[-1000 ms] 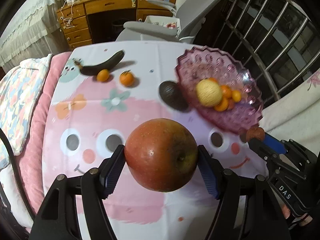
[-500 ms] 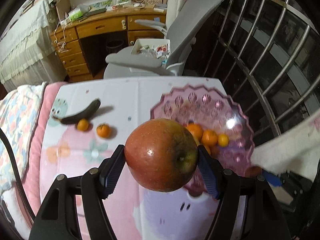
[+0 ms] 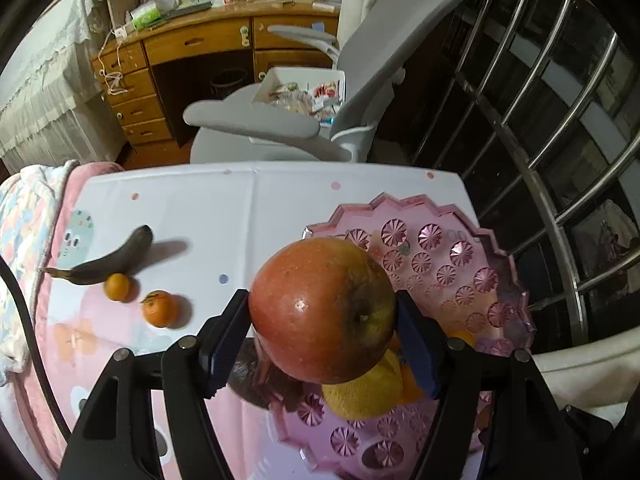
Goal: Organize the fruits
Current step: 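Carry the apple and lychee over the pink bowl and open both tools, then withdraw both open tools from the bowl toward the remaining fruit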
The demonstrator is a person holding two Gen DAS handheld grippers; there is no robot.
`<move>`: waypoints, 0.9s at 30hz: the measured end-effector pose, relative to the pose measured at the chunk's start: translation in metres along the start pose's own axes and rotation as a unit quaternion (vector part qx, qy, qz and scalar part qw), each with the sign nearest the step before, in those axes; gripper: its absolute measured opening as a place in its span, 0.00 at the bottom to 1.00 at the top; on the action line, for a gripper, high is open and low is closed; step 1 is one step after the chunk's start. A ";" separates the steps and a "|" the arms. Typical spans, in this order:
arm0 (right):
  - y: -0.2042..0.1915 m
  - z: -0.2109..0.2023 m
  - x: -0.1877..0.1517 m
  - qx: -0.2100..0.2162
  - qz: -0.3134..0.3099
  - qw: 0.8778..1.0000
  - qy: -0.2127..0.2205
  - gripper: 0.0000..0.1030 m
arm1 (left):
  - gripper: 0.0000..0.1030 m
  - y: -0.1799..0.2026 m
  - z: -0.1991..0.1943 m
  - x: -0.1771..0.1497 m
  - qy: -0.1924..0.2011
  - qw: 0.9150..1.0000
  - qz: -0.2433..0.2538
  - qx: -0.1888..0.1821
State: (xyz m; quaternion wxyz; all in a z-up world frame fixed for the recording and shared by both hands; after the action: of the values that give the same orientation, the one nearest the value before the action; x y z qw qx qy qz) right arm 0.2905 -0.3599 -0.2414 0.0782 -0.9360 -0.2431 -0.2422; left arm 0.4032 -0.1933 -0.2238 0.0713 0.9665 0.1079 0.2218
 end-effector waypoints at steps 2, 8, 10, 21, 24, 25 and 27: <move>0.000 0.006 -0.001 0.001 0.001 1.000 -0.006 0.26 | 0.68 0.002 0.011 -0.004 -0.009 1.000 0.000 0.001; 0.001 0.013 -0.006 0.003 0.009 1.000 -0.021 0.26 | 0.68 0.007 0.040 -0.021 -0.041 0.999 0.011 0.002; 0.003 0.015 -0.009 0.005 0.018 1.000 -0.025 0.26 | 0.68 0.009 0.043 -0.022 -0.039 0.999 0.016 0.005; -0.002 0.012 -0.009 0.015 0.047 0.998 -0.042 0.49 | 0.88 0.002 0.010 -0.009 -0.003 1.000 -0.008 -0.011; -0.009 0.008 -0.009 0.026 0.062 0.997 -0.046 0.50 | 0.88 -0.006 -0.002 -0.013 -0.005 1.000 -0.021 -0.005; -0.010 0.007 -0.010 0.025 0.067 0.996 -0.048 0.50 | 0.88 -0.011 -0.009 -0.017 -0.006 1.000 -0.028 -0.005; -0.015 0.002 -0.010 0.029 0.079 0.995 -0.052 0.50 | 0.88 -0.017 -0.018 -0.023 -0.008 0.999 -0.038 -0.004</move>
State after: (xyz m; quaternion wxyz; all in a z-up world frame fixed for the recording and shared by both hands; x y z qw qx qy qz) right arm 0.2759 -0.3503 -0.2479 0.1118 -0.9609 -0.1793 -0.1789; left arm 0.3718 -0.1806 -0.2199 0.0846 0.9630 0.1433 0.2119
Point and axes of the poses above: each gripper's, at about its wrist camera, not at the fingertips, and z roughly the way its jaws point, y to its right, x to its top, the point moved 8 cm from there along z, roughly the way its jaws point, and after that the axes turned 11 degrees about -z, right-handed, at the moved point
